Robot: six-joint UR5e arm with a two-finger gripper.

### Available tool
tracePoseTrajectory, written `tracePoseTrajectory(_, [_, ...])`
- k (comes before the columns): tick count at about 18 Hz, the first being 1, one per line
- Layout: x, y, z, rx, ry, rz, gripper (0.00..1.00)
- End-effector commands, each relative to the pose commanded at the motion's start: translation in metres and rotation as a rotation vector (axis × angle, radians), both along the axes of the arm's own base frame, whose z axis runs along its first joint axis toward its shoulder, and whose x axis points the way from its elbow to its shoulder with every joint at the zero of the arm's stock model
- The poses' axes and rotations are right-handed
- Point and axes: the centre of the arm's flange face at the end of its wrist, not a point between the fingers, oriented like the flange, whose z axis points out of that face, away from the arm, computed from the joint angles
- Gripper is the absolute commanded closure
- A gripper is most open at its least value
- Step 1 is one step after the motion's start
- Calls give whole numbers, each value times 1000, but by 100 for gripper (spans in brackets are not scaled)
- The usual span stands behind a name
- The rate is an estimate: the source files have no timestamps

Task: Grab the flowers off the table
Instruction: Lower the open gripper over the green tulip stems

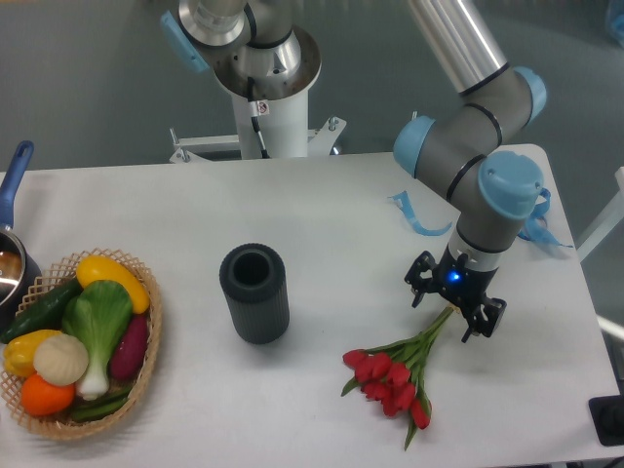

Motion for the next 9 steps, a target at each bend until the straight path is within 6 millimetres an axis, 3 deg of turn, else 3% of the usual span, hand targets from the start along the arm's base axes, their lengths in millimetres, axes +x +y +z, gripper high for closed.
tracePoseTrajectory(4, [1, 2, -15, -3, -1, -1, 0])
tracePoseTrajectory(9, [-1, 3, -18, -5, 20, -6, 4])
